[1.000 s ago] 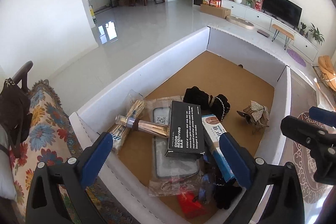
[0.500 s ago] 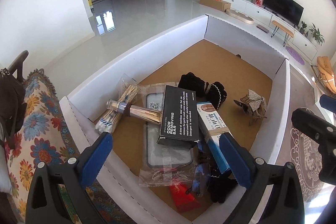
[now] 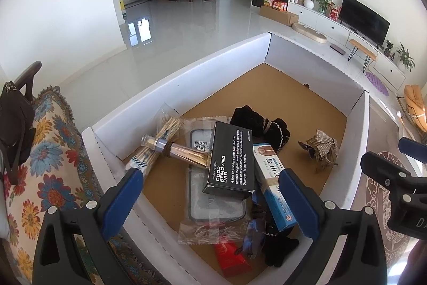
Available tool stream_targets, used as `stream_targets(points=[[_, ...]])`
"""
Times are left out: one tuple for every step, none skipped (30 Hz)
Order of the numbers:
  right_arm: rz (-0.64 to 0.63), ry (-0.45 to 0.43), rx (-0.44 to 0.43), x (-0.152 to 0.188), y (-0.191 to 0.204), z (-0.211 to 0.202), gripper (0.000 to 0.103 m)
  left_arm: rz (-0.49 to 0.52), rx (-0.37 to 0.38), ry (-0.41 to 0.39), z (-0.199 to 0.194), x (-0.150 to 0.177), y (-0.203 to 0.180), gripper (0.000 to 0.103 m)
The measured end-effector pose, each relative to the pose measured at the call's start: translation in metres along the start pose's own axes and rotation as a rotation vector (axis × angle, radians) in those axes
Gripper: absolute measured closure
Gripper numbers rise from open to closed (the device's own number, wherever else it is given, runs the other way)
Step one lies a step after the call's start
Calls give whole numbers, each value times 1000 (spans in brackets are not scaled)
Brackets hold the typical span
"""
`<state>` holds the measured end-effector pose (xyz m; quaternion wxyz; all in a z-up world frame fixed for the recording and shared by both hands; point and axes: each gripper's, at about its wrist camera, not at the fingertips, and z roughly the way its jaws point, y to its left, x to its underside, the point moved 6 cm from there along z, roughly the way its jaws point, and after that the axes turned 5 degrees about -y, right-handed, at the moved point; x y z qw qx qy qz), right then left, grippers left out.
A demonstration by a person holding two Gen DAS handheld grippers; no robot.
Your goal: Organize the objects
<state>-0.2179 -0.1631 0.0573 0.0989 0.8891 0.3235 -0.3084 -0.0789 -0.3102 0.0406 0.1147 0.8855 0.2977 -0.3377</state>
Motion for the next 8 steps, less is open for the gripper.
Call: stream_targets(points=[[1, 0, -1, 0, 0, 1, 6, -4, 5, 6, 2, 1, 0, 0], [3, 0, -4, 0, 0, 1, 6, -10, 14, 11, 2, 1, 0, 0], [6, -1, -7, 0, 0, 2, 6, -17, 21, 8, 2, 2, -1, 0], [8, -2, -9, 0, 0, 3, 6, -26, 23, -3, 0, 2, -1, 0], [9, -3, -9, 0, 0, 3, 6, -32, 24, -18, -2, 2, -1, 0], [10, -4, -9, -1, 0, 4, 6, -33, 24, -28, -4, 2, -2, 0], [10, -4, -7, -1, -1, 5, 6, -31, 25, -30, -5, 2, -4, 0], [11, -3, -5, -2, -1, 7, 6, -30, 21, -27, -4, 2, -5, 0]])
